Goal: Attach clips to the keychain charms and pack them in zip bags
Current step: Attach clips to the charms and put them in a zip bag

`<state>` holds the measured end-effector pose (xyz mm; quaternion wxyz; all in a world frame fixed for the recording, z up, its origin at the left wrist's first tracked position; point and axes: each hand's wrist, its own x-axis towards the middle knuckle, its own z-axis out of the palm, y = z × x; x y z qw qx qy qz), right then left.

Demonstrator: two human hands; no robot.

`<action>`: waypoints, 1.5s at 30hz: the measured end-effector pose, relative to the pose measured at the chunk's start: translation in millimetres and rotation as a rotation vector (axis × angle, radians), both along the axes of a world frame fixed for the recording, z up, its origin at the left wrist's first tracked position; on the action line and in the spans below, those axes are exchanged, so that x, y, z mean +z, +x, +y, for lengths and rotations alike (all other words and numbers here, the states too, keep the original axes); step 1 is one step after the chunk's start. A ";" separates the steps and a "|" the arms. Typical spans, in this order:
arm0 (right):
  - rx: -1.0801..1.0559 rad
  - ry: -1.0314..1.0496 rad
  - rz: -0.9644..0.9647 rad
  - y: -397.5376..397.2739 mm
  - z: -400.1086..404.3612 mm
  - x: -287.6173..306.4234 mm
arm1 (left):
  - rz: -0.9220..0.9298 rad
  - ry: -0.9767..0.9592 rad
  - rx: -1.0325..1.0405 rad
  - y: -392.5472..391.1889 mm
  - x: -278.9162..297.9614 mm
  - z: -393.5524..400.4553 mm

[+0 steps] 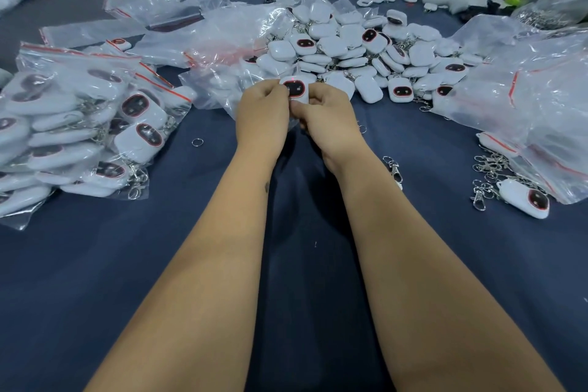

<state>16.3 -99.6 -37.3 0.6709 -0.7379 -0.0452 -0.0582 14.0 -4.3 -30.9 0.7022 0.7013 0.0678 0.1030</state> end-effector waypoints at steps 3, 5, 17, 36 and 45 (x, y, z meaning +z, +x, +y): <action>-0.005 -0.003 -0.006 0.1 0.4 -0.2 | -0.001 -0.010 -0.007 0.3 -0.3 0.5; -0.016 0.018 -0.001 0.0 1.0 0.3 | -0.001 -0.023 -0.012 0.8 -0.3 1.4; -0.056 0.154 0.070 -0.6 1.6 3.1 | -0.007 -0.090 -0.077 2.3 -0.5 5.6; -0.074 0.159 0.100 1.6 1.3 2.7 | 0.020 -0.076 -0.067 0.7 1.5 4.5; -0.063 0.137 0.105 2.7 4.4 2.3 | -0.077 0.101 0.011 3.9 -3.0 3.0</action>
